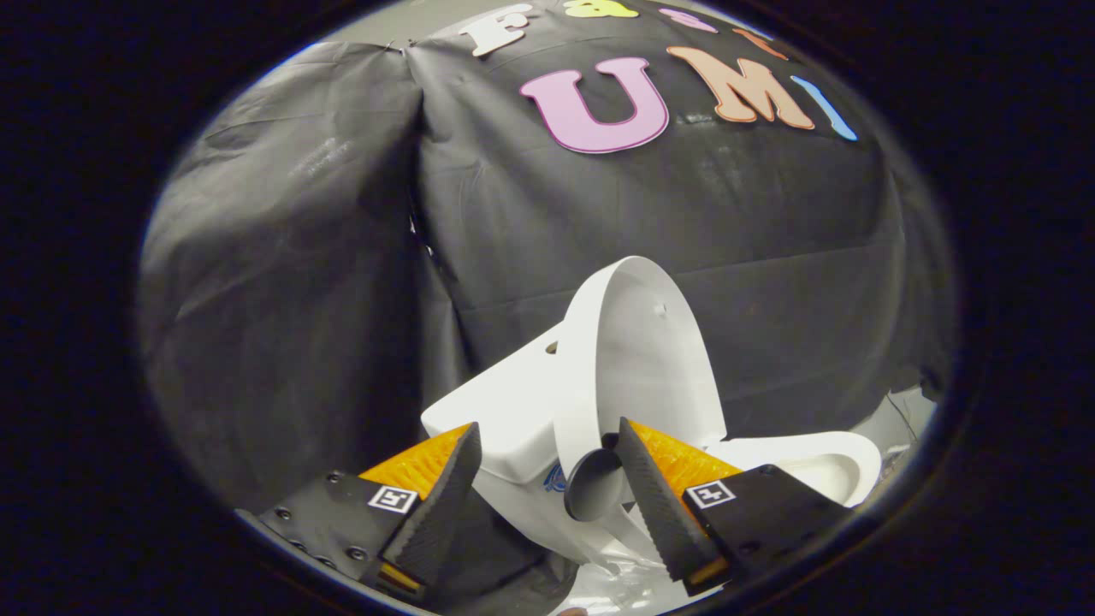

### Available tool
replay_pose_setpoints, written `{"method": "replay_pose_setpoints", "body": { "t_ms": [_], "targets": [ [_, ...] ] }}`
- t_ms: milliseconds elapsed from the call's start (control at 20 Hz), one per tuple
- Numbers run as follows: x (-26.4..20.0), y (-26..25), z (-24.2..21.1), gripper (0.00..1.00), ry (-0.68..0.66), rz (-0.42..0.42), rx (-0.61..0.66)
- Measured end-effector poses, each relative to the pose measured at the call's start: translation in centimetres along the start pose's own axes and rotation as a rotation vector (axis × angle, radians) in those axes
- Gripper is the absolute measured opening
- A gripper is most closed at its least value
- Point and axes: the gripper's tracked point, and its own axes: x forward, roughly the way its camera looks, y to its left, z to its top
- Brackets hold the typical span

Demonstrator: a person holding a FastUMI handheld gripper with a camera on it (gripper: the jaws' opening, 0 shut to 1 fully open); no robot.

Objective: Open the toilet lid.

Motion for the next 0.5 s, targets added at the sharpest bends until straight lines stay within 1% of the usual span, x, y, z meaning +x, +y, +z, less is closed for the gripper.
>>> {"method": "replay_pose_setpoints", "body": {
  "t_ms": [100,500],
  "targets": [
    [-0.5,-0.2,0.2,0.98,-0.001,0.011,0.012],
    [-2.3,-2.3,1.1,0.98,-0.027,-0.004,-0.005]
  ]
}}
